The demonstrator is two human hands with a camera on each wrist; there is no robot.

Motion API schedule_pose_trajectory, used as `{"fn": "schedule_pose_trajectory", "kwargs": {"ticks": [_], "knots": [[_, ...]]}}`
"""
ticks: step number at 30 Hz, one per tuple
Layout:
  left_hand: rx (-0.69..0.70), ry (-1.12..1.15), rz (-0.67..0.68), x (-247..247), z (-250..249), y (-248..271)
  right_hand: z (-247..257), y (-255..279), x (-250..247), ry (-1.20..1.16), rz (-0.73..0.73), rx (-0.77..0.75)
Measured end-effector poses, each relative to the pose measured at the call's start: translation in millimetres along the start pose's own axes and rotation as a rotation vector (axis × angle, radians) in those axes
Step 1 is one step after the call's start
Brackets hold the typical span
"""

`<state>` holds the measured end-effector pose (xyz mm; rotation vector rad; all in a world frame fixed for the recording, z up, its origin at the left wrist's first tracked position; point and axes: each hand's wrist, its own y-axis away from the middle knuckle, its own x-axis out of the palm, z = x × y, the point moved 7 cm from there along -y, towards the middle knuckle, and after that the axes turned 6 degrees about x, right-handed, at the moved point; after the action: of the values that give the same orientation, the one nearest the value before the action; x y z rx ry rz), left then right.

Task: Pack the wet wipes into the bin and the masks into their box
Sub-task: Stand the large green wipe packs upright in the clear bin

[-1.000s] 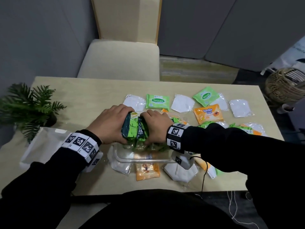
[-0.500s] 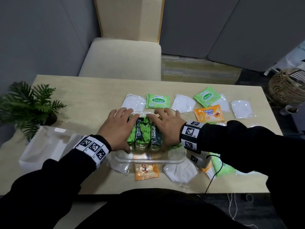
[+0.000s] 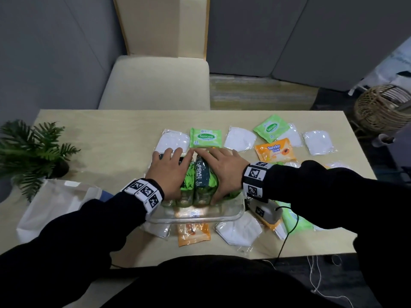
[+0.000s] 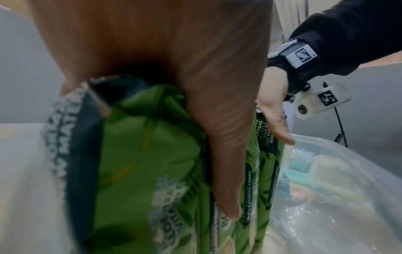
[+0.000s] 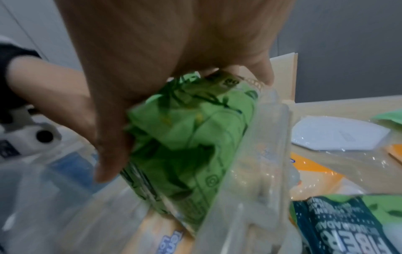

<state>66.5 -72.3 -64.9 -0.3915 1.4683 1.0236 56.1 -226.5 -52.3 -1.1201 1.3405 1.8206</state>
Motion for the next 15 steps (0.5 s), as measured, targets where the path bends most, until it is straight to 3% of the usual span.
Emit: {"fn": "schedule_pose_trajectory", "kwargs": {"ticks": [3,6,9,15], "knots": [[-0.011,0.115,0.098,5,0,3,-6,15,4,0.042,0.106,-0.013],[-0.044,0.293,0.199,-2,-3,0,-6,13,4,0.125,0.058,-0.052],[-0.093,0.395,0.174,-13,-4,-10,-8,5,-2,0.089,-0.014,-0.087],[-0.103,0.303,0.148,-14,-11,-12,-12,3,3,0.037,-0.07,-0.098]]}}
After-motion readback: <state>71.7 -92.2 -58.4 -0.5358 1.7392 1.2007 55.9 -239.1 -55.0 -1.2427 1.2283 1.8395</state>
